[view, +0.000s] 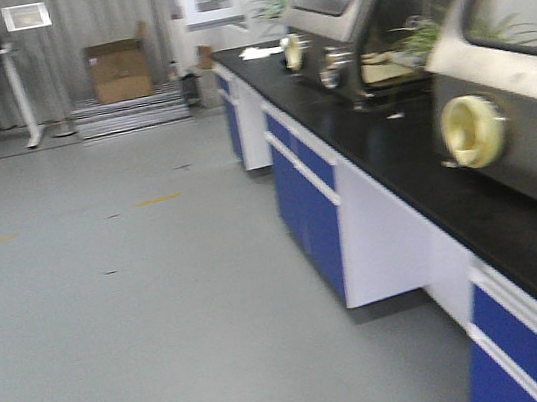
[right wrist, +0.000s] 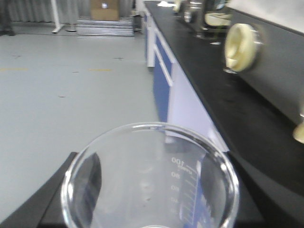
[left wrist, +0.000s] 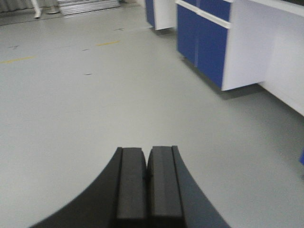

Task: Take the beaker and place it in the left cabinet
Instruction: 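Drive the base to the grey cabinet holding the beaker in the right gripper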

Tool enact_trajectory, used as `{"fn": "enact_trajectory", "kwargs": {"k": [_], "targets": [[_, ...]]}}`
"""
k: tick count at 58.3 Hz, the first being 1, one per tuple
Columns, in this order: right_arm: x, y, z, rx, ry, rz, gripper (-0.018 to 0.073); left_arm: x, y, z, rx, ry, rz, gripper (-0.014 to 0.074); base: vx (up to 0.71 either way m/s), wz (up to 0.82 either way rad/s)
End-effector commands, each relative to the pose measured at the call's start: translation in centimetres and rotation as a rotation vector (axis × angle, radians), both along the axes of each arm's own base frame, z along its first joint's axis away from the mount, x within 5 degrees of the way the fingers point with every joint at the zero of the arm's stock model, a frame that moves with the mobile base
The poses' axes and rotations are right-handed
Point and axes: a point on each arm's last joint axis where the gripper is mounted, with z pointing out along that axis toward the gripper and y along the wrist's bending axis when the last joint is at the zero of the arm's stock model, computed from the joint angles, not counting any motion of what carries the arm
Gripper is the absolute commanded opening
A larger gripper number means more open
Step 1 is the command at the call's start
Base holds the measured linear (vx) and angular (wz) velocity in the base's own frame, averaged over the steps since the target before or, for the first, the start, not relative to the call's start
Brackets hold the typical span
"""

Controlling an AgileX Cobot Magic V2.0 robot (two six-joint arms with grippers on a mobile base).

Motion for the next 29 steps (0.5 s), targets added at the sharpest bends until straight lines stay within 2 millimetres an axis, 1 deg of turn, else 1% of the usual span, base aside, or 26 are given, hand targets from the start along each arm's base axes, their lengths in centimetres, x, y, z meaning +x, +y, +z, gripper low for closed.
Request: {"fn": "enact_trajectory", "kwargs": {"k": [1, 16, 29], "targets": [[0.08, 0.43, 1.46, -0.004, -0.073, 0.049, -0.0004, 0.06, -0.11, 1.12, -0.016, -0.096, -0.011, 0.0004, 0.26, 0.58], [0.08, 0.43, 1.46, -0.004, -0.073, 0.049, -0.0004, 0.06, -0.11, 1.12, -0.016, -0.096, -0.011, 0.0004, 0.33, 0.48], [0.08, 0.43, 1.46, -0.004, -0.073, 0.049, -0.0004, 0.06, -0.11, 1.12, -0.016, -0.096, -0.011, 0.0004, 0.44, 0.25]]}}
